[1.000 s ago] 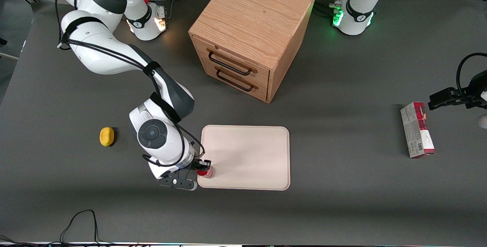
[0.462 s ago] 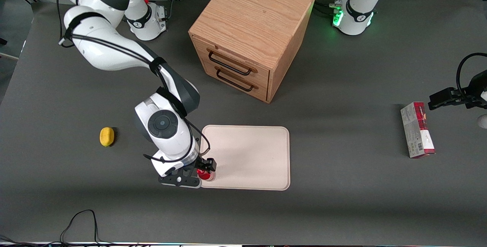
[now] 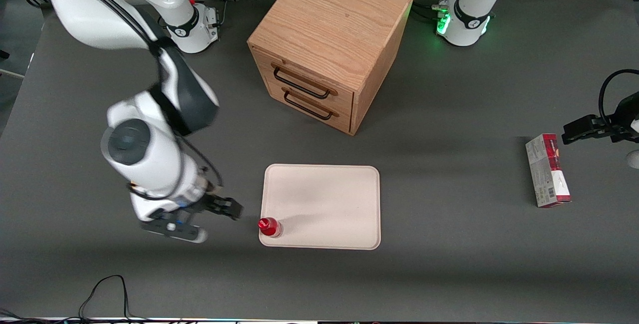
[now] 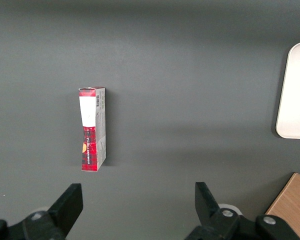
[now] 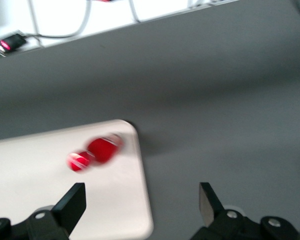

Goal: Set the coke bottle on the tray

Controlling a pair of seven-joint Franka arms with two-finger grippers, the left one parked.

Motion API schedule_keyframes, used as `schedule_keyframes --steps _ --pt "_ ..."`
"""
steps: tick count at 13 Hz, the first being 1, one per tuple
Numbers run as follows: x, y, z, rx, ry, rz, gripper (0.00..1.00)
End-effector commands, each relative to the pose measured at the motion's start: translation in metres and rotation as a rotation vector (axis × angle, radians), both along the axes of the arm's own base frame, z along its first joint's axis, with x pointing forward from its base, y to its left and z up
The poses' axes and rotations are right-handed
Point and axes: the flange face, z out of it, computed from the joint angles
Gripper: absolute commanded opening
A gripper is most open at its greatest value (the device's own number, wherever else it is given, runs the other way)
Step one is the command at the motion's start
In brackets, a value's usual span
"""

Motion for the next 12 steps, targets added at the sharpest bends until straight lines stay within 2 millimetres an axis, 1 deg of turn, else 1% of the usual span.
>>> schedule_keyframes --steps 1,2,3,5,7,8,9,11,12 --pt "-0.048 -0.056 0.022 -0.041 0.067 0.024 1.0" --pt "-0.065 -0.082 0.033 -0.036 0.082 0.067 1.0" --pt "-0.081 -0.113 0.047 -0.021 0.086 0.089 1.0" --pt "-0.115 -0.164 0.072 -0.021 0.092 0.131 1.0" --pt "-0.145 -0.197 0.09 -0.032 0.101 0.172 1.0" --pt "-0.157 -0.21 0.101 -0.032 0.09 0.161 1.0" --pt "-0.165 -0.212 0.112 -0.032 0.074 0.158 1.0" --pt "-0.181 -0.216 0.125 -0.03 0.112 0.163 1.0" --pt "-0.186 -0.221 0.13 -0.03 0.119 0.174 1.0"
